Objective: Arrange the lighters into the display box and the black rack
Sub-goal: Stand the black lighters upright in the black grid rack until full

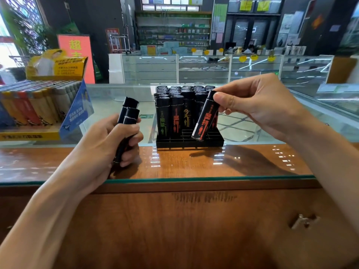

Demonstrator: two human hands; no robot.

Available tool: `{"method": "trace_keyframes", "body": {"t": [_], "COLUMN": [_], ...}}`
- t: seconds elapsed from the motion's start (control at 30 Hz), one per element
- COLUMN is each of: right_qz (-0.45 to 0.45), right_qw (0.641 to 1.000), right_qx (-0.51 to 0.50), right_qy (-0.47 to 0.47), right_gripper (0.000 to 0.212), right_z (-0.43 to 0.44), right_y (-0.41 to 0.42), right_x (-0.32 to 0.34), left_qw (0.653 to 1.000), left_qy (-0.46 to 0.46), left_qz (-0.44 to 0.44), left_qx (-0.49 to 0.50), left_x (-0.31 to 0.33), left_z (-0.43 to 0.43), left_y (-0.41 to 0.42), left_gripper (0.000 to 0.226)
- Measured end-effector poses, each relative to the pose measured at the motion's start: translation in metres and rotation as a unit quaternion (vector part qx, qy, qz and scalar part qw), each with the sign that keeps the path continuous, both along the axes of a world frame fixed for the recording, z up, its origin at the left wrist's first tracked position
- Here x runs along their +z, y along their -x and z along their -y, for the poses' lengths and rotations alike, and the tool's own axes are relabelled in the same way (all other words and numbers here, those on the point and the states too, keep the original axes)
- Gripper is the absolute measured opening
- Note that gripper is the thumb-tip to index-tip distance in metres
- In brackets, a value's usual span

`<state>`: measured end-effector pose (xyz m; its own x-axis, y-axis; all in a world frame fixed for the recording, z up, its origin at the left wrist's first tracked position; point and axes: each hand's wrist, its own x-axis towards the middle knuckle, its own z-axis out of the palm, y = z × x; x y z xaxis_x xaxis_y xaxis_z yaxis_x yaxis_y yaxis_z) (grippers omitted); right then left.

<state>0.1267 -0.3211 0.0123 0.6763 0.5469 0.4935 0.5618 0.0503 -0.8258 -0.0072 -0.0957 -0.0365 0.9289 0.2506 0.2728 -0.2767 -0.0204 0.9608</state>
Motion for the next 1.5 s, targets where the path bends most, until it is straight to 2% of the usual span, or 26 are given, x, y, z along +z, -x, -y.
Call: {"method": "trace_keyframes", "body": {"t": [0.1, 0.2, 0.43, 0.67, 0.9, 1.1, 1.5], "right_qz": [0.034, 0.061, 0.144, 0.237, 0.327, 0.268, 0.238], "right_qw": [0.999, 0.996, 0.985, 0.960, 0.925, 0.950, 0.959], "right_qx": [-0.033, -0.056, -0.081, -0.125, -0.172, -0.156, -0.153], "right_qy": [0.011, 0.014, 0.052, 0.081, 0.090, 0.032, 0.034], "right_gripper": [0.021, 0.020, 0.017, 0.018, 0.027, 0.022, 0.023], "right_z": [-0.001, -0.004, -0.034, -0.051, -0.059, -0.059, -0.056], "right_y": [0.000, 0.000, 0.011, 0.016, 0.022, 0.022, 0.017], "right_x": [0.004, 0.007, -0.001, -0.006, -0.014, -0.020, -0.020], "left_qw": [0.998, 0.997, 0.998, 0.998, 0.997, 0.997, 0.998], "left_qy": [0.043, 0.057, 0.028, -0.033, -0.063, -0.057, -0.051], "left_qz": [0.010, 0.022, 0.031, 0.042, 0.040, 0.043, 0.040], "left_qx": [-0.035, -0.053, -0.045, -0.018, 0.005, -0.003, -0.015], "left_x": [-0.003, -0.007, -0.010, -0.009, -0.007, -0.006, -0.006], "left_z": [-0.001, -0.004, -0.008, -0.008, -0.005, -0.003, -0.003], "left_y": [0.002, 0.004, 0.004, 0.006, 0.009, 0.010, 0.009], "left_gripper": [0.015, 0.021, 0.027, 0.028, 0.032, 0.026, 0.029]}}
